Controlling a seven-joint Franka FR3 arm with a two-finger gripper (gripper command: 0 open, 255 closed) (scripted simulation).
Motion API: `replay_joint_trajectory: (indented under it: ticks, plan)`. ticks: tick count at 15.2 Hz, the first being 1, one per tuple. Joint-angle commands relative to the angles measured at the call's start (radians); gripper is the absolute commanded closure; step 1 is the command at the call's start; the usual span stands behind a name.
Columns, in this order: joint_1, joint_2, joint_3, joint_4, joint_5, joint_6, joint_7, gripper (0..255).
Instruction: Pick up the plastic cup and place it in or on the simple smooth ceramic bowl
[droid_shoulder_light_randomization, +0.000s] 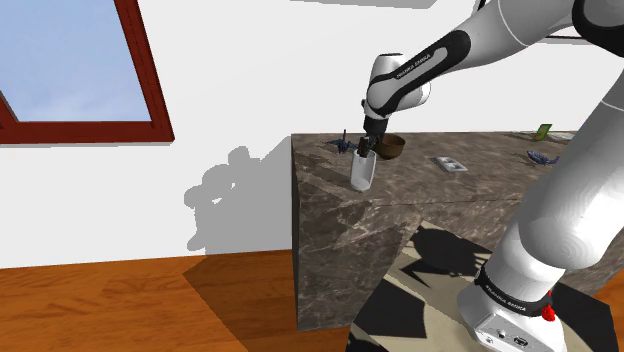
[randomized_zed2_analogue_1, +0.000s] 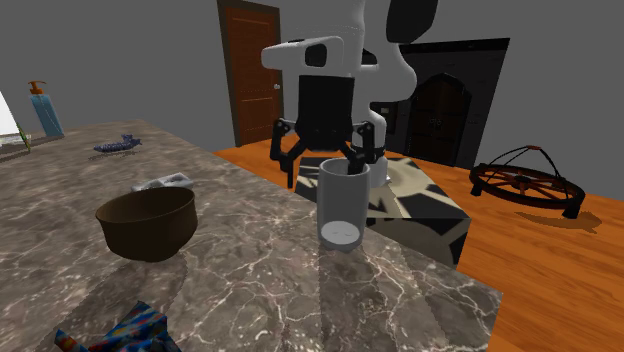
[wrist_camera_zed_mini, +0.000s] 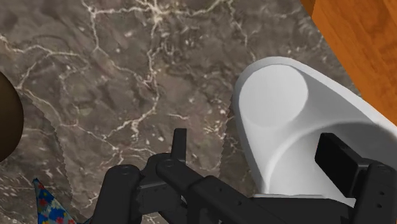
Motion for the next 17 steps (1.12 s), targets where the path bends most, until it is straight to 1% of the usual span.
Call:
replay_joint_trajectory:
  ticks: [1,6,7,16,17]
  plan:
    - [0.0,0.002,0.0,-0.002,0.001,0.004,0.0,0]
    - [0.0,0.002,0.0,-0.002,0.001,0.004,0.0,0]
    - [0.0,0.002,0.0,-0.002,0.001,0.004,0.0,255]
    - [0.0,0.002,0.0,-0.002,0.001,0.004,0.0,255]
    - [0.0,-0.006,0.001,0.004,-0.002,-0.01,0.002,255]
